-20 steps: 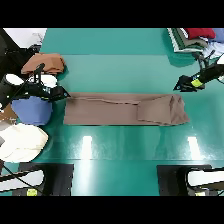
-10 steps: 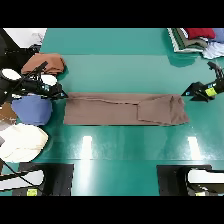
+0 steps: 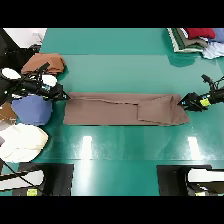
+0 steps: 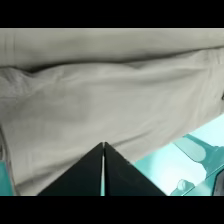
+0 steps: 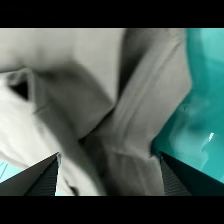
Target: Fold the shirts.
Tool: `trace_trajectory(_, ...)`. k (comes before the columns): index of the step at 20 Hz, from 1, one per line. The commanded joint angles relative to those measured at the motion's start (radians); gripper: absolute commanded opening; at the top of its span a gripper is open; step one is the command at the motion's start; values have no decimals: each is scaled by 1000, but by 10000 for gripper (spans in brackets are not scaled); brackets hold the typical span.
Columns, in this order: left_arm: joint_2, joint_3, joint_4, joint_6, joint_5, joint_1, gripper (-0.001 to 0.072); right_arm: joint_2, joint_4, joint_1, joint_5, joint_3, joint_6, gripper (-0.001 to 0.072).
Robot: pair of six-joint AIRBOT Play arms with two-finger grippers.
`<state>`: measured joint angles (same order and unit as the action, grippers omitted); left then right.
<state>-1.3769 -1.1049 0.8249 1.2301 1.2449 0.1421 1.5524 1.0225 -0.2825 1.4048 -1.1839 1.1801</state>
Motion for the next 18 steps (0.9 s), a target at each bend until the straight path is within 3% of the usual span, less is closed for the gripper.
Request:
trace_trajectory(1, 0, -1, -2, 4, 2, -57, 28, 73, -8, -2, 19, -26, -30, 712)
trace_trajectory(6, -1, -1, -2, 50, -119, -216, 27, 149, -60, 0, 21, -41, -82, 690)
trace_trajectory(8, -1, -1, -2, 55, -174, -275, 27, 173, -124, 0, 26, -40, -99, 498)
trace_trajectory(10, -1, -1, -2, 83, -229, -321, 27, 189, -154, 0, 51, -40, -143, 230)
trace_trajectory(12, -3, -2, -3, 85, -284, -355, 27, 189, -159, 0, 84, -40, -169, 12)
trace_trajectory(18, -126, -126, -11, 109, -318, -463, 26, 60, -165, 4, 140, -45, -101, 10)
